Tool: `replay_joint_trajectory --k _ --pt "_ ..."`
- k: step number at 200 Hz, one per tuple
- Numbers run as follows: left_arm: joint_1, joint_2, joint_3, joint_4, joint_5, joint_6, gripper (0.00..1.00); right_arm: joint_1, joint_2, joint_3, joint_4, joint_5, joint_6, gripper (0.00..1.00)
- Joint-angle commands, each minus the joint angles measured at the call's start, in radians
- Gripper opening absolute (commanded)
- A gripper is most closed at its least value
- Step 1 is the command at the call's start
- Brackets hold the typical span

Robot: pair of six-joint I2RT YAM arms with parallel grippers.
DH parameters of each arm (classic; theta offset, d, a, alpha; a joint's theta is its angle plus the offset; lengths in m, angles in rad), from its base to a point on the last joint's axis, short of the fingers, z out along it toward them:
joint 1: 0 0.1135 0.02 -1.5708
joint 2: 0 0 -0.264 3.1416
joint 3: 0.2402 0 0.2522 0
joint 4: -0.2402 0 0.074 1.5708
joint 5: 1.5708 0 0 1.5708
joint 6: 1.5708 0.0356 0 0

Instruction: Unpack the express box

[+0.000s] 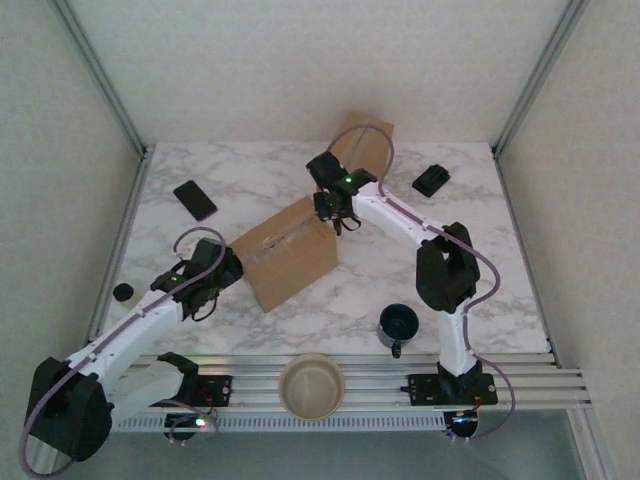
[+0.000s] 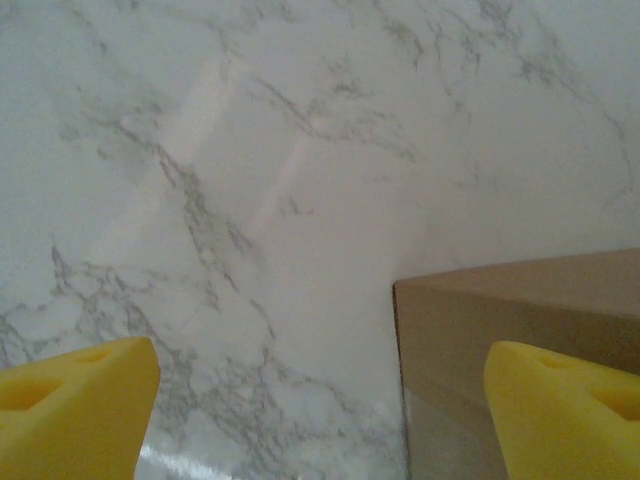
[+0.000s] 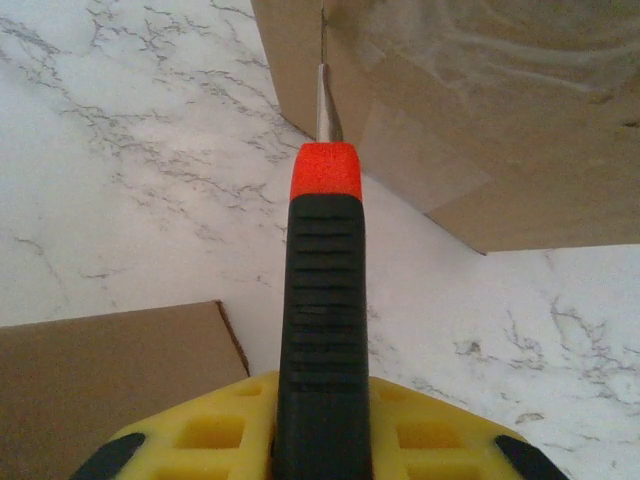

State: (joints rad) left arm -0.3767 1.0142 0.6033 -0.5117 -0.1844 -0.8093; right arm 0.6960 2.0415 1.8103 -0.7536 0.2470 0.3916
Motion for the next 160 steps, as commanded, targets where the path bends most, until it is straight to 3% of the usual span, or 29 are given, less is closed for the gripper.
replay_joint_trajectory --k 1,16,44,85,112,138,160 --pt "-0.06 -0.033 0.045 -0.062 0.118 0.006 0.87 0.077 -0.062 -0.034 0.021 -0.071 0.017 0.0" --pt "-0.06 -0.046 0.108 -0.175 0.061 0.009 0.91 0.067 -0.136 -0.103 0.037 -0.043 0.021 0.0" --pt "-0.06 -0.097 0.209 -0.3 0.04 0.016 0.88 0.059 -0.28 -0.185 0.013 0.028 -0.004 0.0" --pt "-0.059 -0.167 0.348 -0.385 -0.026 0.016 0.89 0.056 -0.478 -0.334 -0.039 0.152 -0.015 0.0" --pt "-0.059 -0.105 0.371 -0.343 -0.016 0.041 0.88 0.029 -0.554 -0.439 -0.016 0.137 0.006 0.0" --pt "-0.059 -0.05 0.274 -0.191 0.077 0.037 0.86 0.028 -0.553 -0.503 0.04 0.076 0.048 0.0" --pt "-0.059 -0.013 0.219 -0.12 0.068 0.021 0.84 0.029 -0.547 -0.539 0.066 0.047 0.067 0.0"
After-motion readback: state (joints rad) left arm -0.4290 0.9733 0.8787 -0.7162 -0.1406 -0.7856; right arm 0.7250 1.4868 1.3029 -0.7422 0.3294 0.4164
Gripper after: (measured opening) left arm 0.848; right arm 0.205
